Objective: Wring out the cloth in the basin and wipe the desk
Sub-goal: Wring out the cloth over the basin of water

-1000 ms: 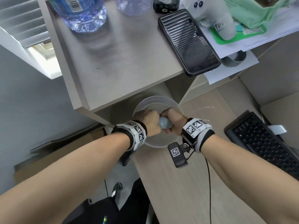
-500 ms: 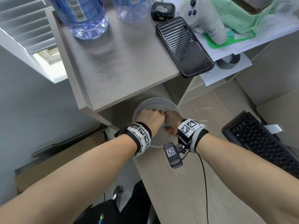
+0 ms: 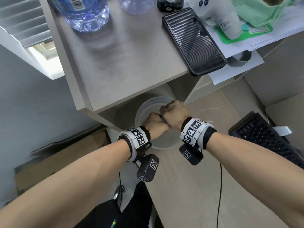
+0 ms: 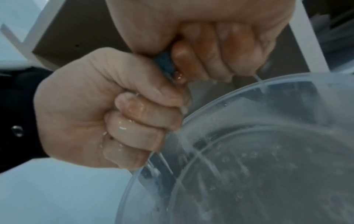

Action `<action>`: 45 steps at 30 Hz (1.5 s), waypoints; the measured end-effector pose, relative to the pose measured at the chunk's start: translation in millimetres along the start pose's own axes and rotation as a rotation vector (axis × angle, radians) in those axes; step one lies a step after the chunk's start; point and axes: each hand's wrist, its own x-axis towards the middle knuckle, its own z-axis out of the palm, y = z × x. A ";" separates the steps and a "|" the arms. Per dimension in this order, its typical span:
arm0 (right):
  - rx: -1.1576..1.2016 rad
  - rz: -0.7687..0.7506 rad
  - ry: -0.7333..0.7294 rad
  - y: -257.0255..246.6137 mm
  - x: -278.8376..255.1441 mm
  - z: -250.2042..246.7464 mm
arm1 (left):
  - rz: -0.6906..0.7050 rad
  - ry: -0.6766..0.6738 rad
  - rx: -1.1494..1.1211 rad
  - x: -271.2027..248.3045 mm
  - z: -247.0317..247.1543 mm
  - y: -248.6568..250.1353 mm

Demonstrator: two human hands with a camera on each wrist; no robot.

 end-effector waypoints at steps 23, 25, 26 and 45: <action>0.008 -0.469 0.077 15.3 5.4 -1.8 | -0.090 -0.242 -0.349 -6.5 -1.3 -0.4; 0.018 -0.488 0.086 16.9 7.1 -3.0 | -0.080 -0.249 -0.362 -5.5 -0.5 1.1; 0.019 -0.499 0.092 17.6 7.7 -3.8 | -0.077 -0.254 -0.364 -5.4 -0.3 1.8; 0.919 0.211 -0.279 24.9 5.1 0.4 | 0.027 0.024 -0.117 -1.2 -9.5 -20.6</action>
